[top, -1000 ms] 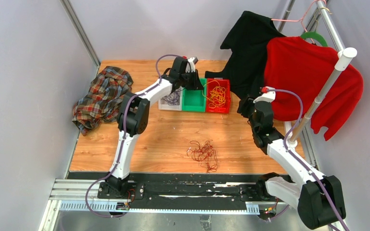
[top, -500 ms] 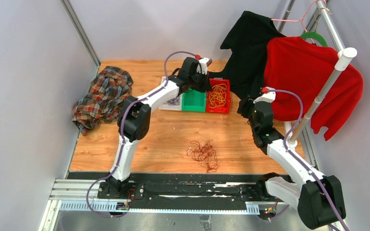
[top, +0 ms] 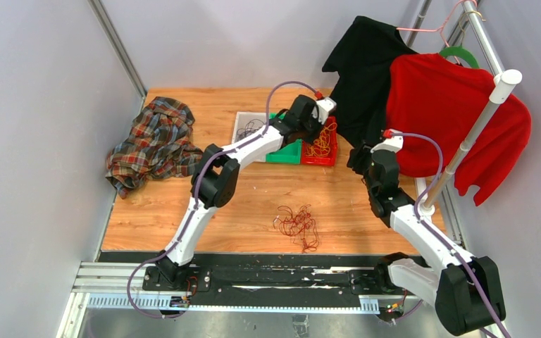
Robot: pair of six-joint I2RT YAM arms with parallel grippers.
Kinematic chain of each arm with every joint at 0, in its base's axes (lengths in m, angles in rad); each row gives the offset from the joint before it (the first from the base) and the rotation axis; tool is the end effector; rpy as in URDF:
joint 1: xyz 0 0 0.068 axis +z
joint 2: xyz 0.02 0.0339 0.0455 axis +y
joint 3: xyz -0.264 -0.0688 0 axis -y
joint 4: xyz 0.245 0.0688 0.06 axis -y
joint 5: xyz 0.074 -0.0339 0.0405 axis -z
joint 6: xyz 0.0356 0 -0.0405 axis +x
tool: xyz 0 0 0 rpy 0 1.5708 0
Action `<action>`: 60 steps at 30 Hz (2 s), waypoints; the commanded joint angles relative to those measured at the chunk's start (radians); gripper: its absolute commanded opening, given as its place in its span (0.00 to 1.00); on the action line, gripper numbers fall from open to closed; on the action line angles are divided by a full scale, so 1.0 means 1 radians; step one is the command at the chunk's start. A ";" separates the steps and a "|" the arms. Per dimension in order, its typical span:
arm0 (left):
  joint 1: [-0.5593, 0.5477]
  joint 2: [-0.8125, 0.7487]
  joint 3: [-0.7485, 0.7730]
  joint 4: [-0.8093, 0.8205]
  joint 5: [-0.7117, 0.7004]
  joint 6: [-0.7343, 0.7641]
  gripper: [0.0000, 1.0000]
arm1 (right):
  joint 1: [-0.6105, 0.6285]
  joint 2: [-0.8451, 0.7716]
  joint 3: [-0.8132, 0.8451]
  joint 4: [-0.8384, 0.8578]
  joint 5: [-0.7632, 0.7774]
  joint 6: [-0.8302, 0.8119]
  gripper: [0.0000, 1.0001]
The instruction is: Untangle the cables
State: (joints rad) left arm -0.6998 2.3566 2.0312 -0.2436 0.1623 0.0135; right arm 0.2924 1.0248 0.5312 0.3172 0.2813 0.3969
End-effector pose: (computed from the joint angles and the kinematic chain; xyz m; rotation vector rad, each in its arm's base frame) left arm 0.4170 -0.3586 0.2198 0.8538 2.0131 -0.5697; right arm 0.2266 0.0579 0.2569 0.2961 1.7220 0.2598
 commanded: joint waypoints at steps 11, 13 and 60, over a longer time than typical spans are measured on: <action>-0.046 0.096 0.049 -0.023 -0.155 0.240 0.01 | -0.013 -0.018 -0.022 0.026 0.025 0.022 0.50; -0.046 0.094 0.049 -0.022 -0.161 0.230 0.02 | -0.012 -0.018 -0.023 0.025 0.027 0.023 0.50; -0.071 -0.483 -0.687 -0.560 0.440 0.731 0.71 | -0.010 -0.195 -0.099 -0.167 -0.097 0.075 0.48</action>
State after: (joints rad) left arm -0.7544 1.8400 1.3403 -0.8371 0.5854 0.6613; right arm 0.2924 0.8444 0.4454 0.1650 0.2070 0.4538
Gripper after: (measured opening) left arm 0.718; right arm 0.478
